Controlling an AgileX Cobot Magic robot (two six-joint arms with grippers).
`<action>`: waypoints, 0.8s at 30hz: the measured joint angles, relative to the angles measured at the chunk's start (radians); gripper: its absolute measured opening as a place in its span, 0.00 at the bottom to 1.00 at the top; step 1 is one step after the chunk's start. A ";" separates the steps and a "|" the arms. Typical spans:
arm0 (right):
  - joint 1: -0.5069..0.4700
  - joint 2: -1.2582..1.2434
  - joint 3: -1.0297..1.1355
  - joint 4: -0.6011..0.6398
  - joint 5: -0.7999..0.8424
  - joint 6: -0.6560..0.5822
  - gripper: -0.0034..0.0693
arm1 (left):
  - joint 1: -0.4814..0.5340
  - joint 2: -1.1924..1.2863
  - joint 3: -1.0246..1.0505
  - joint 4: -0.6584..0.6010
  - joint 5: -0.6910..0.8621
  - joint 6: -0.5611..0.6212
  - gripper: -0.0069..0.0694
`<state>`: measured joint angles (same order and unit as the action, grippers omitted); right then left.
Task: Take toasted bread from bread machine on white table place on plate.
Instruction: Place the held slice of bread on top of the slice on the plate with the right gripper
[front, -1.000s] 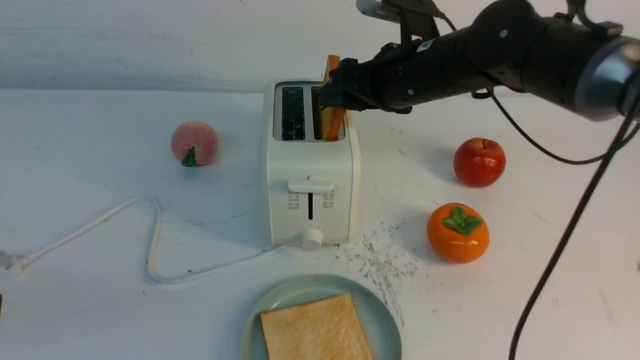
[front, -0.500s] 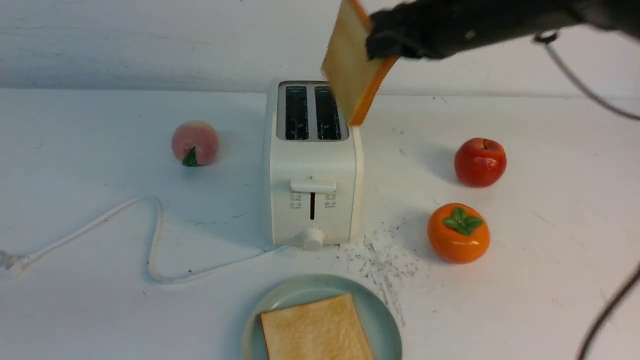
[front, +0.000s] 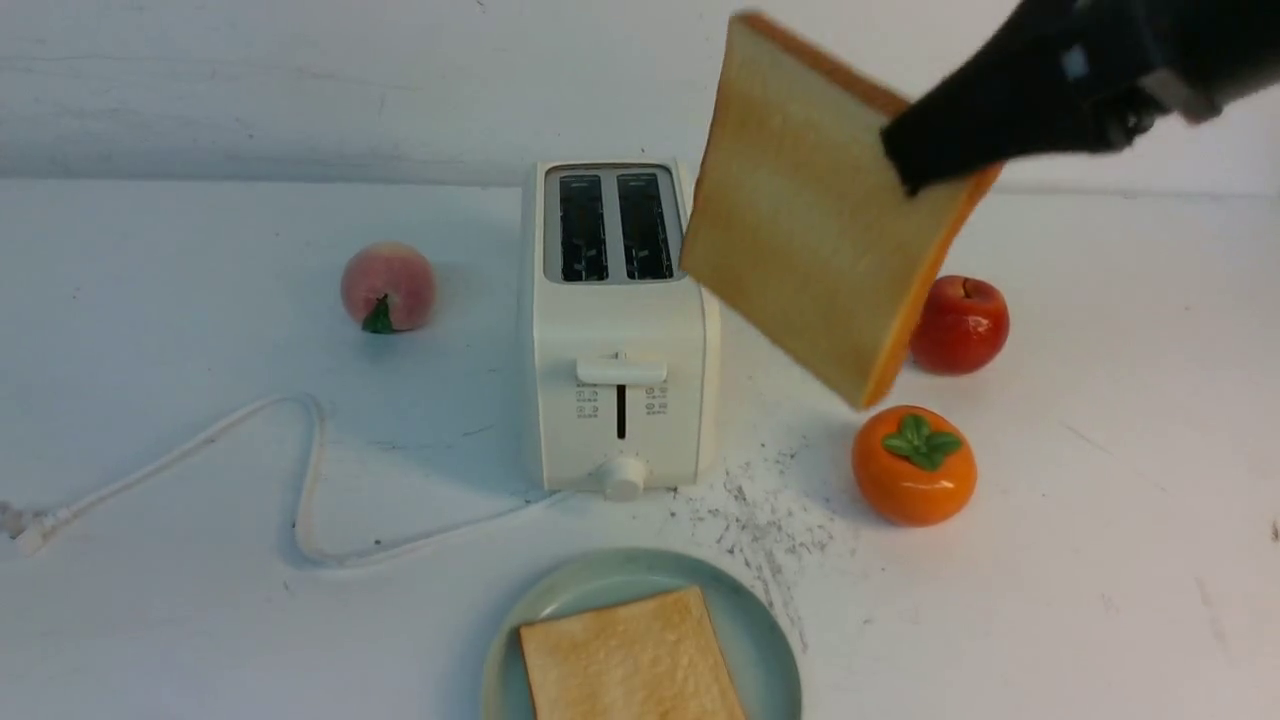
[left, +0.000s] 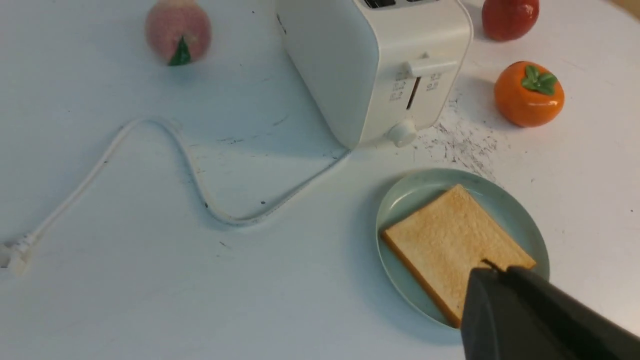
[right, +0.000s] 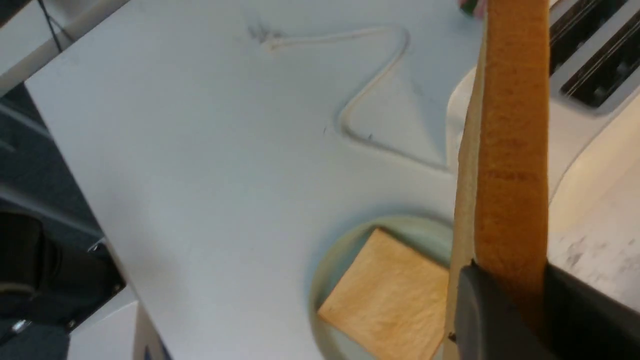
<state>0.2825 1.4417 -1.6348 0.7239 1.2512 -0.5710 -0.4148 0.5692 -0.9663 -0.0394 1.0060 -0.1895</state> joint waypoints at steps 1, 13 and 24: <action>0.003 0.005 0.039 0.004 0.000 -0.015 0.18 | 0.000 0.000 0.000 0.002 0.000 0.000 0.07; 0.081 0.210 0.394 0.293 -0.035 -0.530 0.18 | 0.000 0.000 0.000 0.006 0.000 0.001 0.07; 0.081 0.384 0.394 0.314 -0.109 -0.546 0.18 | 0.000 0.000 0.000 0.001 0.036 0.001 0.07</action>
<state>0.3640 1.8258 -1.2411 1.0384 1.1422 -1.1168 -0.4148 0.5692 -0.9663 -0.0389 1.0419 -0.1886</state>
